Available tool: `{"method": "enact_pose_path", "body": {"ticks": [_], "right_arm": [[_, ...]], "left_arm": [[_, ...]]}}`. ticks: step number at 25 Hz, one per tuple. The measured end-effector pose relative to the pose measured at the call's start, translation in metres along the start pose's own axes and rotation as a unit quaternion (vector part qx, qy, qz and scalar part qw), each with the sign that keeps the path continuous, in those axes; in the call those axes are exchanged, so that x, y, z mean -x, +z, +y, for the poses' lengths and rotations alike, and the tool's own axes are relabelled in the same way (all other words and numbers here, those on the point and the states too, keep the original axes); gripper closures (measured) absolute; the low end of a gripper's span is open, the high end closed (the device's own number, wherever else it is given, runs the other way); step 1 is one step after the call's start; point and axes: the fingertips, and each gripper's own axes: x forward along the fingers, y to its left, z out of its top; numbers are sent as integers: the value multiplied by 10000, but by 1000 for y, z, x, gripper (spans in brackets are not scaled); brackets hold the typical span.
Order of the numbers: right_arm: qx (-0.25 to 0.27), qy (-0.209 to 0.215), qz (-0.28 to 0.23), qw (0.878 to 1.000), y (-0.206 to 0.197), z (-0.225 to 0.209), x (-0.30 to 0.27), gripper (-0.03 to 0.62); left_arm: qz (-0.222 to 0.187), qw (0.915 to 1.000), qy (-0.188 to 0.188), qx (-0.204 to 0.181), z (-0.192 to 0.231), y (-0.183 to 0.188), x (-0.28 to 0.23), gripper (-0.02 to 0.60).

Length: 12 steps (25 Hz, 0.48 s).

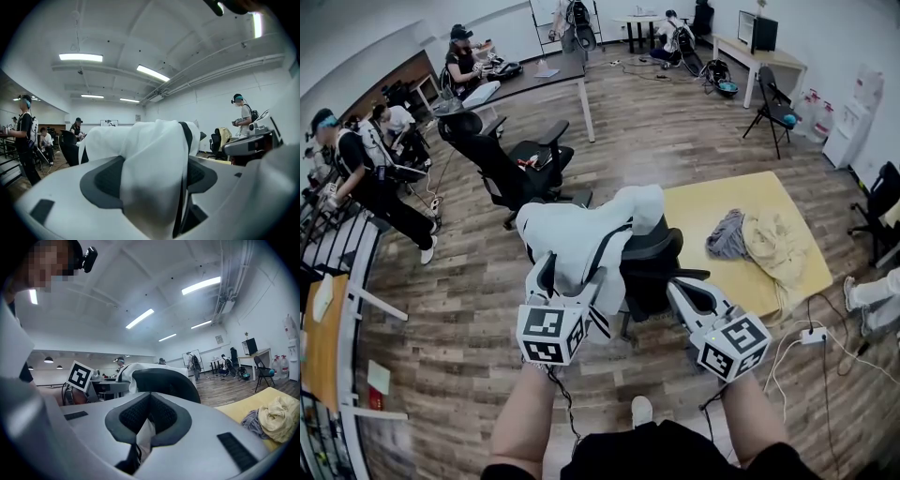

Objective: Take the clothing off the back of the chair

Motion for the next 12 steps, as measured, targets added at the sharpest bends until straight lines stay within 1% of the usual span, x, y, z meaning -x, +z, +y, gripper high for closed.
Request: {"method": "enact_pose_path", "body": {"ticks": [2,8,10,11,12], "right_arm": [[-23,11,7,10000,-2,1,-1,580],[-27,51,46,10000,-4,8,0,580],[-25,34,52,10000,-3,10,2,580],[-25,17,55,10000,-2,11,2,580],[-26,9,54,10000,-1,12,3,580]], "left_arm": [[27,10000,-16,57,0,-3,2,241],[83,9999,-49,77,-1,-4,12,281],[40,10000,19,61,1,-2,19,309],[21,10000,59,47,2,-1,22,399],[19,10000,73,36,3,-1,24,462]]}}
